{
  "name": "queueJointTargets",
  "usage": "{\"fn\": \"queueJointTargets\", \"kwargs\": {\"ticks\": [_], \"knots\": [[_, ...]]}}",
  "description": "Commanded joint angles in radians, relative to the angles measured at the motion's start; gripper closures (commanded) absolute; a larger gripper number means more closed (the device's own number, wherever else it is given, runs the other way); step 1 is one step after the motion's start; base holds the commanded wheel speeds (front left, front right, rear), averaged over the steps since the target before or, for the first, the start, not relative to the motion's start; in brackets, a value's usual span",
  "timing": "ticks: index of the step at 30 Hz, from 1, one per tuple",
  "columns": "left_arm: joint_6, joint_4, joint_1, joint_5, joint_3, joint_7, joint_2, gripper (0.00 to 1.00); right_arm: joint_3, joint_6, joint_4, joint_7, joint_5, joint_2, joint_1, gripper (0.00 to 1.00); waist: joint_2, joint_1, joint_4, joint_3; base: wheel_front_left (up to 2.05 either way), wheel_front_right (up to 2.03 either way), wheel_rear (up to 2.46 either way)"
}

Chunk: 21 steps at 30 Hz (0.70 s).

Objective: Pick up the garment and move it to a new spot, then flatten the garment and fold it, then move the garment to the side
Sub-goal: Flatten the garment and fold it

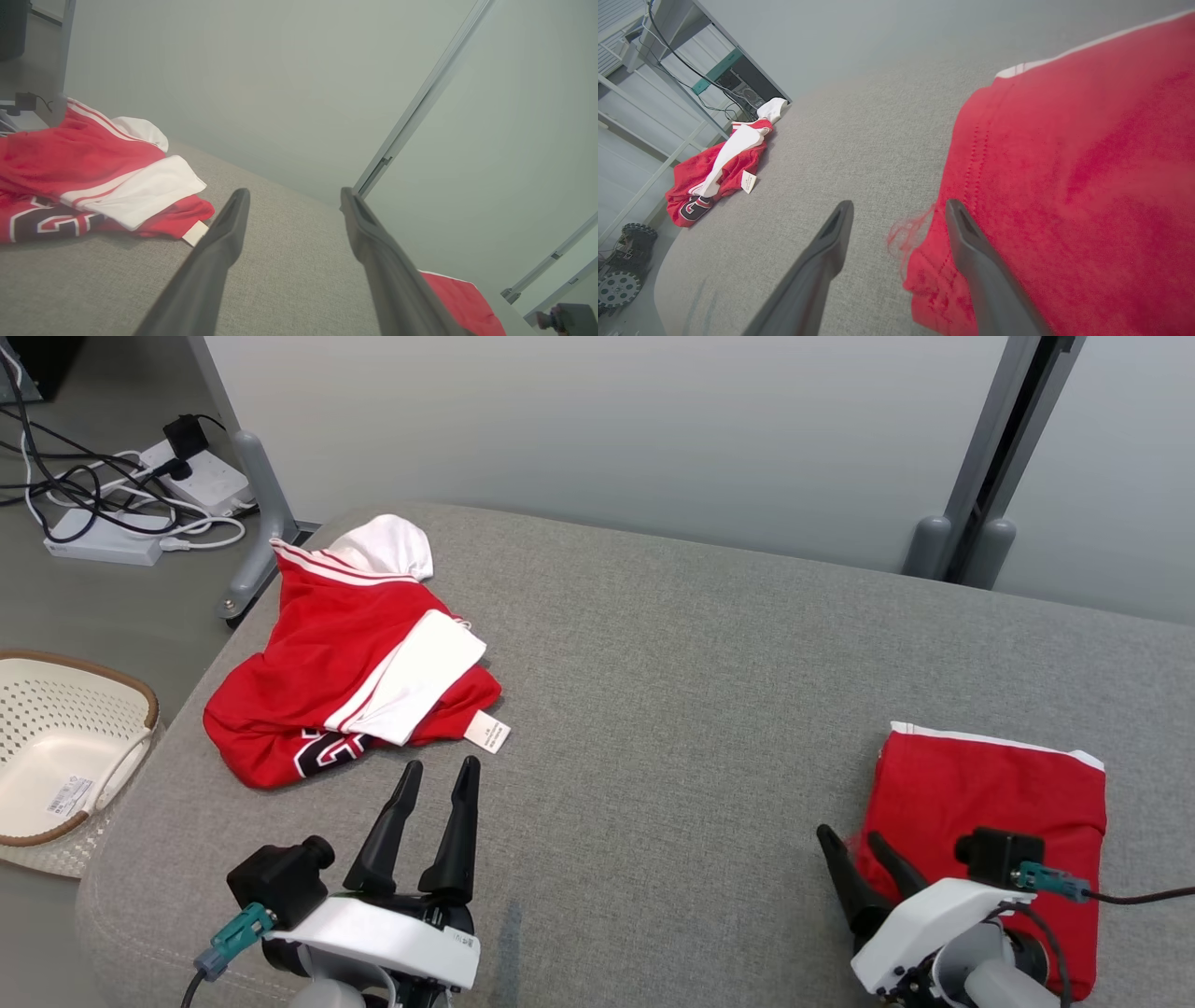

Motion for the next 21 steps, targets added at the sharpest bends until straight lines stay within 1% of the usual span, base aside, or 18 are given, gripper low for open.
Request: {"fn": "queueJointTargets", "kwargs": {"ticks": [1, 8, 12, 17, 21], "knots": [[-0.002, -0.002, -0.008, -0.006, 0.004, 0.0, 0.005, 0.0, 0.01, 0.0, -0.003, -0.004, 0.009, 0.001, -0.006, 0.0, -0.0001, 0.0, 0.001, 0.001, 0.0, 0.0, 0.0], [-0.002, 0.001, -0.009, -0.007, 0.007, 0.0, 0.005, 0.0, 0.105, 0.0, 0.01, 0.027, 0.066, 0.012, -0.003, 0.0, -0.0001, 0.0, -0.001, 0.003, 0.0, 0.0, 0.0], [0.0, 0.0, -0.003, -0.003, 0.016, 0.0, 0.005, 0.0, 0.123, 0.0, -0.015, 0.02, 0.115, 0.012, -0.017, 0.0, -0.0001, 0.0, -0.017, -0.006, 0.0, 0.0, 0.0], [0.001, -0.003, 0.008, 0.007, 0.026, 0.001, 0.005, 0.0, 0.119, 0.0, -0.082, 0.003, 0.153, -0.027, -0.038, 0.0, -0.0001, 0.0, -0.053, -0.027, 0.0, 0.0, 0.0], [0.001, -0.01, 0.016, 0.011, 0.039, 0.001, 0.004, 0.0, 0.075, 0.0, -0.14, -0.005, 0.134, -0.089, -0.056, 0.0, -0.0001, 0.0, -0.094, -0.043, 0.0, 0.0, 0.0]]}}
